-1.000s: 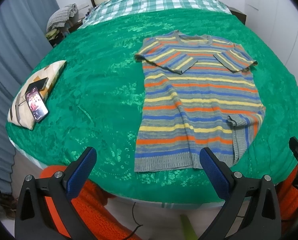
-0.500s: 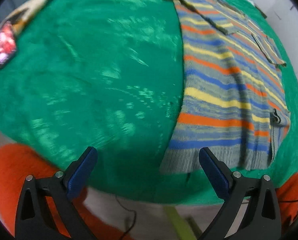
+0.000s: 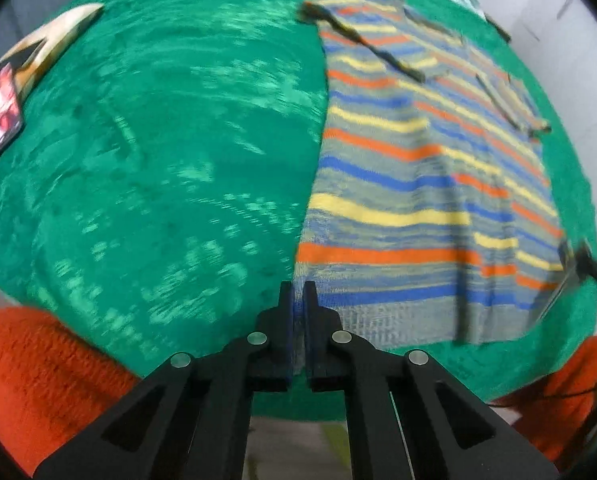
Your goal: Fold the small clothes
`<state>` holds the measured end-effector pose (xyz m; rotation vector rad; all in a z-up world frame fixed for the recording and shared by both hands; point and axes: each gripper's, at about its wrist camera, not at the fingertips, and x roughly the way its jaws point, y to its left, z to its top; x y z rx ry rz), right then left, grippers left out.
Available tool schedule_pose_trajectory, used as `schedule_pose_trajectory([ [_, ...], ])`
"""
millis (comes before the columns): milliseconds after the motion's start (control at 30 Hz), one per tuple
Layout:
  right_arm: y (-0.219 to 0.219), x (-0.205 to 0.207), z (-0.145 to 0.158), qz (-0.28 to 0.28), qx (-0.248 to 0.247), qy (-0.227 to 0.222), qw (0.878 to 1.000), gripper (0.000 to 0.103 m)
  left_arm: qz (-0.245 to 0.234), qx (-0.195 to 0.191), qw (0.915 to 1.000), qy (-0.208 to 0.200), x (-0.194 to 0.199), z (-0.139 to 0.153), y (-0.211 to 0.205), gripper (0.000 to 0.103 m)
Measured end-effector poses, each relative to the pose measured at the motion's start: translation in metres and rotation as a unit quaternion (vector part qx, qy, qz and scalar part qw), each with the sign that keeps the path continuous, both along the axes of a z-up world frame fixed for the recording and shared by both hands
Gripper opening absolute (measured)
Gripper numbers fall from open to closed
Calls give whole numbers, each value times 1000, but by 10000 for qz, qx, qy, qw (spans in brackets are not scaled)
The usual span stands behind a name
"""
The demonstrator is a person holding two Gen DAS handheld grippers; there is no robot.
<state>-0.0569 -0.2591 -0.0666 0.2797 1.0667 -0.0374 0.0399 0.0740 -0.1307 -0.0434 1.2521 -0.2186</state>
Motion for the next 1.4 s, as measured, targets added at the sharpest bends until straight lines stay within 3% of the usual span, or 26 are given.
schedule_pose_trajectory([
  [67,-27,-31,9,-411,92,170,9990,6,31,-93,9999,42,-7,8,9,2],
  [167,-58,-62,-7,-974,246,635,9929,6,-72,-89,9999,104,-11,10,12,2],
  [300,-73,-67,-28,-1104,810,788,9874,14,-216,211,9994,156,-7,-1,0,2],
  [333,-74,-67,-29,-1083,1004,693,9866,26,-207,182,9995,175,-7,-2,1,2],
  [367,-76,-67,-27,-1109,1189,572,9850,45,-190,159,9995,197,-4,-2,5,2],
  [433,-87,-62,-26,-1307,1510,277,9795,62,-148,81,9995,269,1,-4,9,2],
  [500,-94,-49,-39,-1270,1738,388,9758,62,-112,7,9993,348,4,-8,13,2],
  [533,-92,-42,-49,-1200,1815,554,9745,62,-105,-5,9992,377,5,-10,14,2],
  [600,-75,-22,-74,-791,2096,853,9708,43,-118,78,9991,412,6,-15,12,2],
  [633,-68,-19,-80,-624,2086,976,9711,4,-113,107,9989,432,5,-16,13,2],
  [700,-59,-15,-79,-501,1838,1136,9751,5,-104,168,9988,453,3,-13,16,1],
  [800,-57,-21,-52,-396,1166,1233,9847,5,-125,207,9991,361,0,1,22,1],
  [967,-54,-34,-40,-425,956,1431,9842,4,-430,442,9970,471,-11,5,15,1],
  [1067,-60,-35,-44,-476,970,1550,9820,4,-510,670,9953,487,-17,2,13,1],
  [1200,-59,-28,-73,-635,1010,1872,9751,4,-383,813,9936,690,-15,-16,13,1],
  [1400,-48,-16,-78,-551,778,1998,9752,4,-575,1538,9847,575,-16,-37,-10,1],
])
